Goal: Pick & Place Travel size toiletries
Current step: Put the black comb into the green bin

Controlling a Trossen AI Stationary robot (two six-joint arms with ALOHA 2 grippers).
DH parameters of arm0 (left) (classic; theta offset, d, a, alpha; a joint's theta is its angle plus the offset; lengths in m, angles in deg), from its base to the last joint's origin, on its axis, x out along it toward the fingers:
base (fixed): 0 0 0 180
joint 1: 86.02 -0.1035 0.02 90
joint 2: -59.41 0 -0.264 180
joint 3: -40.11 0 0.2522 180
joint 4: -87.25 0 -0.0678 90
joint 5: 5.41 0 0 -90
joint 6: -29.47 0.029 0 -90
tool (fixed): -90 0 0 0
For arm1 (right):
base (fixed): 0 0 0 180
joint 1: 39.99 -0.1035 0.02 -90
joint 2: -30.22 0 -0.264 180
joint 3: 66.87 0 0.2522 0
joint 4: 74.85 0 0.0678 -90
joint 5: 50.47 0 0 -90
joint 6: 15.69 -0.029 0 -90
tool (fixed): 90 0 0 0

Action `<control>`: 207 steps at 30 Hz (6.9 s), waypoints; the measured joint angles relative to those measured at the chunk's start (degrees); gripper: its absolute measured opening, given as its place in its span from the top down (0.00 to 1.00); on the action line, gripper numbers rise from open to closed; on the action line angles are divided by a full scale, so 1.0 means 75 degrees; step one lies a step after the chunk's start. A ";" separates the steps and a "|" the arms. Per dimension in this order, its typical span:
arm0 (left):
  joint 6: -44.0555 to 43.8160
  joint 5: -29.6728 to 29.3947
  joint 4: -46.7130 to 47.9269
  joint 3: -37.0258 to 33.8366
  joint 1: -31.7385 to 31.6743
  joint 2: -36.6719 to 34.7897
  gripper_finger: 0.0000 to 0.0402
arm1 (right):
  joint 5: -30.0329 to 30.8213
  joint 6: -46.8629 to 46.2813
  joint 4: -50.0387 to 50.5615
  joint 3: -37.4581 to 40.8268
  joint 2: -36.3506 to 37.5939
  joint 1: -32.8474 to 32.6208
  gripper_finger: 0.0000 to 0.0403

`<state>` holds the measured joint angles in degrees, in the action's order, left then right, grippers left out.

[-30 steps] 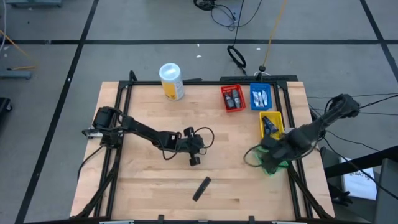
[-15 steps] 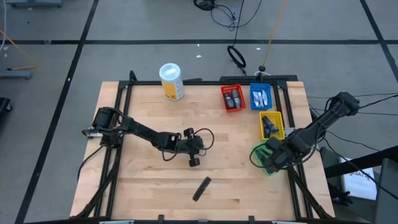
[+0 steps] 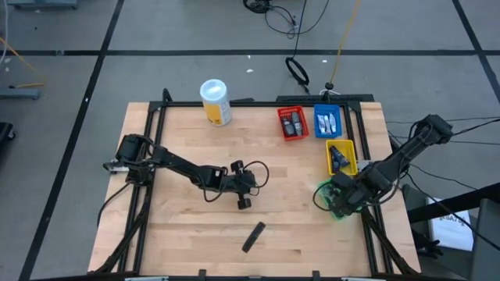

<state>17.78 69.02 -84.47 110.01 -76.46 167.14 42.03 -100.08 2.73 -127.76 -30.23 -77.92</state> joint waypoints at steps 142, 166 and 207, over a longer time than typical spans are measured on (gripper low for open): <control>0.0567 -0.0275 -0.0174 0.1306 0.0379 0.0449 1.00 | 0.3839 0.7421 -1.0931 0.1389 -0.4470 0.0413 0.96; 0.0113 0.1422 -0.0145 0.1294 -0.0342 0.1460 0.99 | 0.2593 1.0542 -1.1123 0.1620 -0.4470 0.3351 0.48; 0.0209 0.1064 0.0584 0.1311 -0.0568 0.0554 0.99 | 0.1630 0.8715 -0.9836 0.1908 -0.3027 0.2748 0.99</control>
<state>19.34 77.00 -80.09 119.84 -80.72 171.29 54.26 -34.72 -71.04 -113.45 -52.93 -57.31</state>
